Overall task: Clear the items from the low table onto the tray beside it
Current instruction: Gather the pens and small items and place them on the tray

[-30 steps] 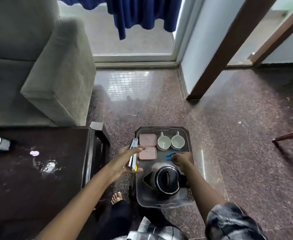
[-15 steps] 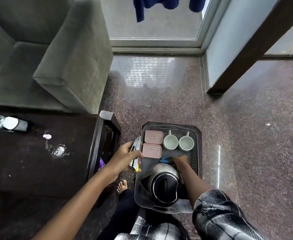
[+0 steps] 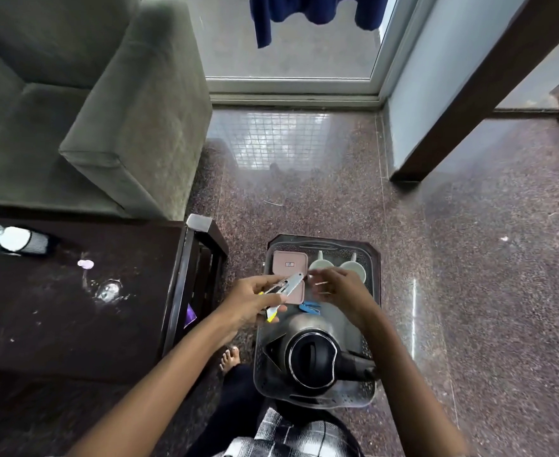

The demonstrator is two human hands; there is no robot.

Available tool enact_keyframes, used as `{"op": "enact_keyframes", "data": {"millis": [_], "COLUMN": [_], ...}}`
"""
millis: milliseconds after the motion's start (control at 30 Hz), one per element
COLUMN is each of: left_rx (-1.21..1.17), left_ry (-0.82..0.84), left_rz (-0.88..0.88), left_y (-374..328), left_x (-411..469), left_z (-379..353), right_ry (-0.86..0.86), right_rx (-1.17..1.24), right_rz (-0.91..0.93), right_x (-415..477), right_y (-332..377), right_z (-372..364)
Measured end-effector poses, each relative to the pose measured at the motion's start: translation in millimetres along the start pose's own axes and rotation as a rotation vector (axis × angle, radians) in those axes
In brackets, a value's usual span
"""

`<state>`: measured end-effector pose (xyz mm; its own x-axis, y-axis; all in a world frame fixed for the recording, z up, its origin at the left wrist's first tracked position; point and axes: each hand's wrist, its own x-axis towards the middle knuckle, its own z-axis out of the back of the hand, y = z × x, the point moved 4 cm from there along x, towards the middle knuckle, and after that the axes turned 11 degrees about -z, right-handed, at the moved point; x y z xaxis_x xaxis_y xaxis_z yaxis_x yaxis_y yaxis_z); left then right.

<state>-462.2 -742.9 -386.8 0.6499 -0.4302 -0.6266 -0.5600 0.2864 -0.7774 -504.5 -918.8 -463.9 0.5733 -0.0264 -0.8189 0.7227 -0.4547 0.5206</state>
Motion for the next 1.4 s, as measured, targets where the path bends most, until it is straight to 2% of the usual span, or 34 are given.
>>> {"op": "enact_keyframes", "data": {"millis": [33, 100, 200, 267, 400, 533, 700, 833, 1100, 1400], "left_rx": [0.018, 0.042, 0.06, 0.078, 0.035, 0.125, 0.113, 0.111, 0.121, 0.137], "left_ry": [0.001, -0.001, 0.016, 0.036, 0.007, -0.041, -0.06, -0.076, -0.112, -0.128], "left_rz": [-0.002, 0.008, 0.015, 0.01, -0.003, -0.018, 0.005, 0.017, 0.039, 0.065], "left_y": [0.6, 1.4, 1.9, 2.0, -0.4, -0.9, 3.2, 8.7, 16.0, 27.7], "left_x": [2.0, 5.6, 8.0, 8.7, 9.1, 9.3, 4.4, 1.4, -6.2, -12.8], "left_z": [-0.4, -1.9, -6.1, -9.6, -15.5, -8.9, -0.3, 5.7, 14.9, 18.1], "right_ry": [0.121, 0.224, 0.215, 0.214, 0.085, -0.123, -0.333, -0.437, -0.501, -0.454], "right_rx": [0.03, -0.015, -0.116, -0.097, 0.055, 0.162, 0.167, 0.167, 0.306, 0.268], "right_rz": [0.005, 0.003, -0.038, -0.068, -0.129, -0.208, -0.323, -0.354, -0.365, -0.338], "right_x": [-12.4, -25.7, -28.6, -28.1, -27.6, -22.2, 1.9, 26.0, 54.9, 62.6], "right_y": [8.6, 18.9, 15.2, 8.6, -3.3, -20.8, -49.1, -70.6, -83.7, -82.5], "right_z": [-8.7, -14.9, -12.5, -9.4, 14.0, 61.2, 89.9, 91.9, 88.5, 84.1]}}
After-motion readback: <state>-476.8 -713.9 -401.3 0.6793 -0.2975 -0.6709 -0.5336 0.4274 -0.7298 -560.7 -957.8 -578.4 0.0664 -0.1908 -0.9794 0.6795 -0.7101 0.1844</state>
